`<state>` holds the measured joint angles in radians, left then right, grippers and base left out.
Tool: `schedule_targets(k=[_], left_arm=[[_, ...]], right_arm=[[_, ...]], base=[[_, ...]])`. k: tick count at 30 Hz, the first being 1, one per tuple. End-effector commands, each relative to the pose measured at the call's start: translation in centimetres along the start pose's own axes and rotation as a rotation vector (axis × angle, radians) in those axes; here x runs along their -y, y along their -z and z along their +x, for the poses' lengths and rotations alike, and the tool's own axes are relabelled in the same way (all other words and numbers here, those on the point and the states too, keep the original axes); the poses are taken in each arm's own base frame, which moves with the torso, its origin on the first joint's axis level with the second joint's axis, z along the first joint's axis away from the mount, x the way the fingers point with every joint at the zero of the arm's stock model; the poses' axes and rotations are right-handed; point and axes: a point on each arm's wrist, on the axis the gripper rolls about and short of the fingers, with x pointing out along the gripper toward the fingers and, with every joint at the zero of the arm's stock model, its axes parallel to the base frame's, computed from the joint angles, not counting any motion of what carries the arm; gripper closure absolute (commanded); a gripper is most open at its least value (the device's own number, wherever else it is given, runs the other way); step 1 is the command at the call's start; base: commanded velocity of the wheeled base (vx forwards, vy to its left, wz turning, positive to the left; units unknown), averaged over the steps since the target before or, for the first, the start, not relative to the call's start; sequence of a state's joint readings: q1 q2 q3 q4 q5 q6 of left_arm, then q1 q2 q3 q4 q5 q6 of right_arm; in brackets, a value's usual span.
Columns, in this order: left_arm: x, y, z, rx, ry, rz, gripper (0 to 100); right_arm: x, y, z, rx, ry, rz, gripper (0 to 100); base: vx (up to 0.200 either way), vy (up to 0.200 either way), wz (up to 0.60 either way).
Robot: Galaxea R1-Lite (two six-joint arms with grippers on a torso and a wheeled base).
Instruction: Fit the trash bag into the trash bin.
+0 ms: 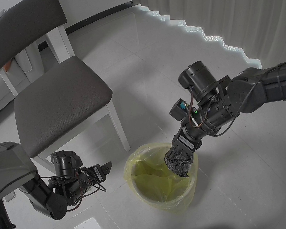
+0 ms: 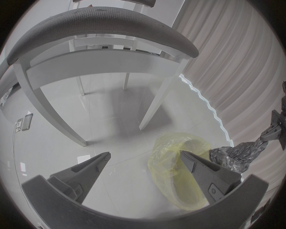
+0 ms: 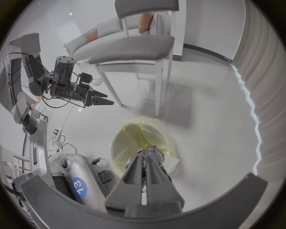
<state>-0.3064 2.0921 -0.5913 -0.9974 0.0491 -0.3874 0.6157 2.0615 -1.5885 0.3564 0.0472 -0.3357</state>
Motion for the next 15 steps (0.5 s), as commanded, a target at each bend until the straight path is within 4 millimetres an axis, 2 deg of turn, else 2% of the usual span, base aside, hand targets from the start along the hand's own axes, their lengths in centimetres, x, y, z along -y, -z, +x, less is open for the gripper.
schedule_targets(k=[1, 9, 15], left_arm=[[-0.1, 0.1, 0.1, -0.002, -0.002, -0.002, 0], [-0.3, 0.5, 0.5, -0.019, -0.007, -0.002, 0], [-0.5, 0.7, 0.7, -0.008, -0.005, -0.004, 0]], right_arm=[[-0.3, 0.5, 3.6, -0.054, -0.026, -0.001, 100], [-0.2, 1.8, 6.4, -0.116, -0.041, 0.009, 100], [-0.7, 2.0, 7.1, -0.134, -0.05, 0.041, 100]], base=[[0.0, 0.0, 0.0], [0.0, 0.0, 0.0], [0.0, 0.0, 0.0]])
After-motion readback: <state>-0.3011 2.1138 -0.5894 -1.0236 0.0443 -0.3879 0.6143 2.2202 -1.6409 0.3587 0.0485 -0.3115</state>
